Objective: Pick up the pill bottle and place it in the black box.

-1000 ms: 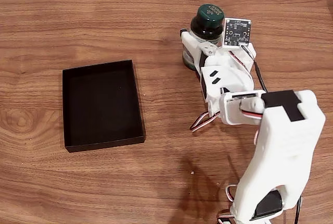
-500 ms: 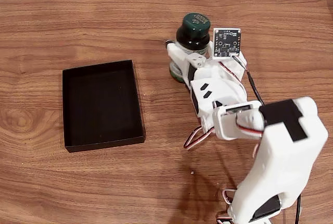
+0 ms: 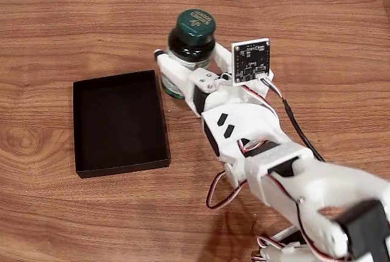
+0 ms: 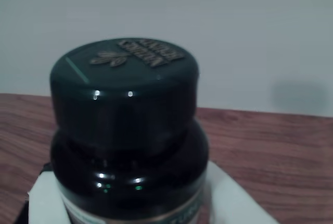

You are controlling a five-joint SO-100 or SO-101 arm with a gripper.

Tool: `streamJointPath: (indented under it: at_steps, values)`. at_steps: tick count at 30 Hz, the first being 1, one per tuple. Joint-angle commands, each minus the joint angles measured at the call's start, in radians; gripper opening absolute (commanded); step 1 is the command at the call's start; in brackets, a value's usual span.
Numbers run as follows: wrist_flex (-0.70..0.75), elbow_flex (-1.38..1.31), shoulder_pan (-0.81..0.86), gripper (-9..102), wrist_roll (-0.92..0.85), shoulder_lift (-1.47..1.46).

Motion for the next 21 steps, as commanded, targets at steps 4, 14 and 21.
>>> streamJointPath:
  at_steps: [4, 14, 21]
  values:
    - [0.009, 0.014, -0.081, 10, 0.037, 0.25]
    - [-0.049, 0.064, -0.229, 9, 0.06, 0.273]
    - [-0.156, 0.011, -0.318, 9, 0.1, 0.114]
